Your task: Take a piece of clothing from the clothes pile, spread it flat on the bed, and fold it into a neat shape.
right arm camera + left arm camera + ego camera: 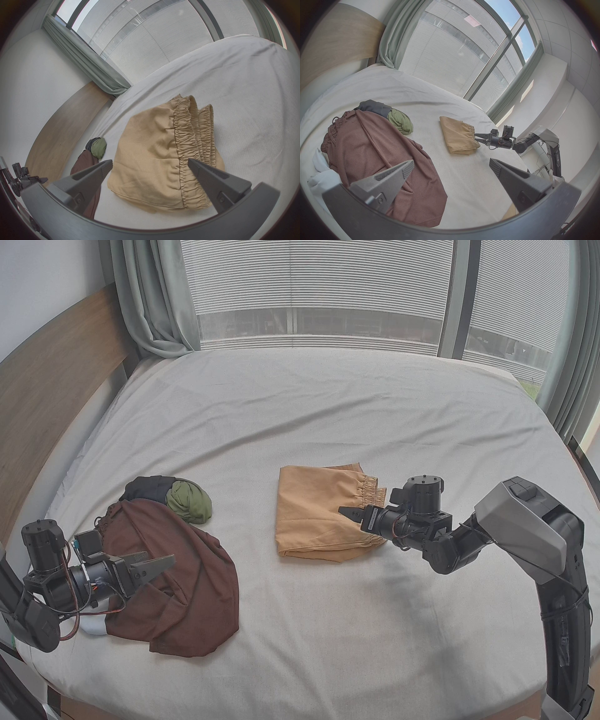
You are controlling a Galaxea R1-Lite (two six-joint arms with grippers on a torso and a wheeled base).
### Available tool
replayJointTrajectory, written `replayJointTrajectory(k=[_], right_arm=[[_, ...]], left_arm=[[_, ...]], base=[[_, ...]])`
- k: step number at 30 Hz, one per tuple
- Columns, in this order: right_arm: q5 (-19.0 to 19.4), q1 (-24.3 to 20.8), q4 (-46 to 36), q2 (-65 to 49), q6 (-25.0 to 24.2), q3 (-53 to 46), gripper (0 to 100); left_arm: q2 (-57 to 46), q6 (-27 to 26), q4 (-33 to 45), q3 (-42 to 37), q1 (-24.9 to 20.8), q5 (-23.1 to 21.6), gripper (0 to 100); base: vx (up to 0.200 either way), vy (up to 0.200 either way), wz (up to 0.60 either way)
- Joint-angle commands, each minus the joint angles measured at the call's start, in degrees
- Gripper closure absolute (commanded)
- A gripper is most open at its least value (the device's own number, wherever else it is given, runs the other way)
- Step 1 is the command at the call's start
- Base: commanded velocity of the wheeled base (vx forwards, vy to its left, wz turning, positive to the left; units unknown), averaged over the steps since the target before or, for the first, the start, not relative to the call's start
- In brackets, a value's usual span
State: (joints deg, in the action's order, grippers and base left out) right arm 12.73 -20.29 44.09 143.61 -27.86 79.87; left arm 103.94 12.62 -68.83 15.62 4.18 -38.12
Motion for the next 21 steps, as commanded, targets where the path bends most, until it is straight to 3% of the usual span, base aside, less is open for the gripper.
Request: replayJointTrajectory(k=[1,10,15,21], right_arm=[[0.02,0.33,-0.06,1.41,-0.01,-0.16,0],[-2.18,0.42,1.79,-1.93,0.17,-0.77,0],[-2.36,0.69,1.17,-19.68,-0.45,-7.28,0],[-2.44,4.99,-3.66,-41.92,14.58,-22.74,0]], left_arm=[[0.30,-0.05,-0.08,0.03,0.04,-0.02,0],[0.30,-0.14,-0.08,-0.24,-0.23,-0.11,0],[-6.11,3.03,-1.13,-0.67,-3.83,-2.31,0],[-23.08,17.44,-1.31,-1.38,-16.66,-2.40,0]], base=[[0.000,0.000,0.00],[0.000,0.000,0.00],[0.000,0.000,0.00],[0.000,0.000,0.00]])
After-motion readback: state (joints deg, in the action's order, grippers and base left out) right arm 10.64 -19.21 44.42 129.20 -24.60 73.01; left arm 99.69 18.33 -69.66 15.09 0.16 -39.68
